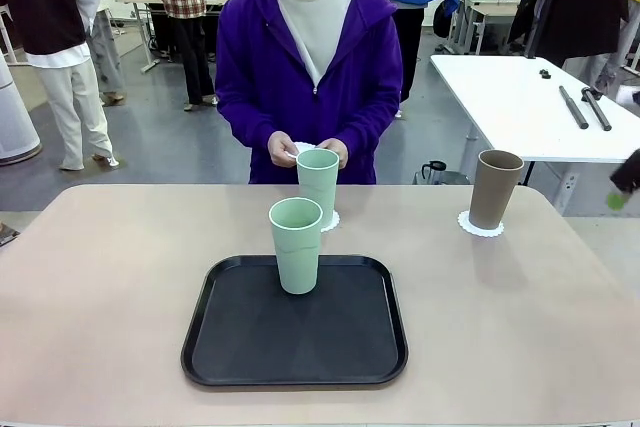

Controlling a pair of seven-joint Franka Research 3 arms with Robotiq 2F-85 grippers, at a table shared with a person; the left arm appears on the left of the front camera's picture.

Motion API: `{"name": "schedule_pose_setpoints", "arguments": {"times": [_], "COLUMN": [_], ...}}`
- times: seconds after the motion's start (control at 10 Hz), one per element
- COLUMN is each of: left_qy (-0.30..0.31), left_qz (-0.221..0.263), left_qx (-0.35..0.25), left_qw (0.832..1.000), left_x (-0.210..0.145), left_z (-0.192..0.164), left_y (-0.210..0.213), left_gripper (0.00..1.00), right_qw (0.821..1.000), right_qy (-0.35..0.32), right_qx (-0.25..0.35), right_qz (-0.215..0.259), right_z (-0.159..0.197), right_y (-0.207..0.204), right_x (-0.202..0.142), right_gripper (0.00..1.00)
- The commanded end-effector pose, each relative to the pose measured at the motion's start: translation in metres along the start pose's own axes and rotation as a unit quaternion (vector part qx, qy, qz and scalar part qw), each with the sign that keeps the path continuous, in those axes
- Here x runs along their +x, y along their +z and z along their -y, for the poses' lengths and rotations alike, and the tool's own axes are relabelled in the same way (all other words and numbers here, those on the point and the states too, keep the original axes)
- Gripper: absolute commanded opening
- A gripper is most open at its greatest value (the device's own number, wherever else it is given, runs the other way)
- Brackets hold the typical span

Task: Place coasters on the table and set cups on them.
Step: Take one Reusable plastic cup from the Flat Tray and place it on a coaster set by the human.

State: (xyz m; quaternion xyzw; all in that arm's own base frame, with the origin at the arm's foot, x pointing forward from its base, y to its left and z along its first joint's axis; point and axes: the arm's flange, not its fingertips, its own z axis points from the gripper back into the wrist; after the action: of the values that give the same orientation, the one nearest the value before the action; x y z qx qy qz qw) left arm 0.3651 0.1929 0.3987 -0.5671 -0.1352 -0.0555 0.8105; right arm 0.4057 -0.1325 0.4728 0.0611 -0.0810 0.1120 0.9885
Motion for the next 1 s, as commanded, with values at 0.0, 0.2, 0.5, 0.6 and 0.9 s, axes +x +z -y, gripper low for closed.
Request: {"name": "schedule_pose_setpoints", "arguments": {"times": [0.0, 0.2, 0.5, 0.6, 0.9], "left_qy": [-0.01, -0.01, -0.01, -0.01, -0.01], "left_qz": [0.002, 0.002, 0.002, 0.002, 0.002], "left_qx": [-0.005, -0.005, -0.005, -0.005, -0.005], "left_qw": [1.0, 1.0, 1.0, 1.0, 1.0], "left_x": [-0.001, -0.001, -0.001, -0.001, -0.001], "left_z": [0.001, 0.001, 0.001, 0.001, 0.001], "left_y": [0.002, 0.002, 0.002, 0.002, 0.002], "left_gripper": [1.0, 1.0, 1.0, 1.0, 1.0], "right_qw": [0.999, 0.988, 0.913, 0.884, 0.855], "right_qy": [-0.024, -0.062, -0.133, -0.133, -0.067], "right_qx": [0.015, 0.124, 0.382, 0.447, 0.513], "right_qz": [0.028, 0.073, 0.058, 0.031, -0.036], "right_z": [-0.011, 0.007, 0.082, 0.103, 0.141], "right_y": [0.01, 0.017, 0.035, 0.034, 0.016], "right_x": [-0.017, -0.014, -0.013, -0.016, -0.029], "right_gripper": [1.0, 1.0, 1.0, 1.0, 1.0]}}
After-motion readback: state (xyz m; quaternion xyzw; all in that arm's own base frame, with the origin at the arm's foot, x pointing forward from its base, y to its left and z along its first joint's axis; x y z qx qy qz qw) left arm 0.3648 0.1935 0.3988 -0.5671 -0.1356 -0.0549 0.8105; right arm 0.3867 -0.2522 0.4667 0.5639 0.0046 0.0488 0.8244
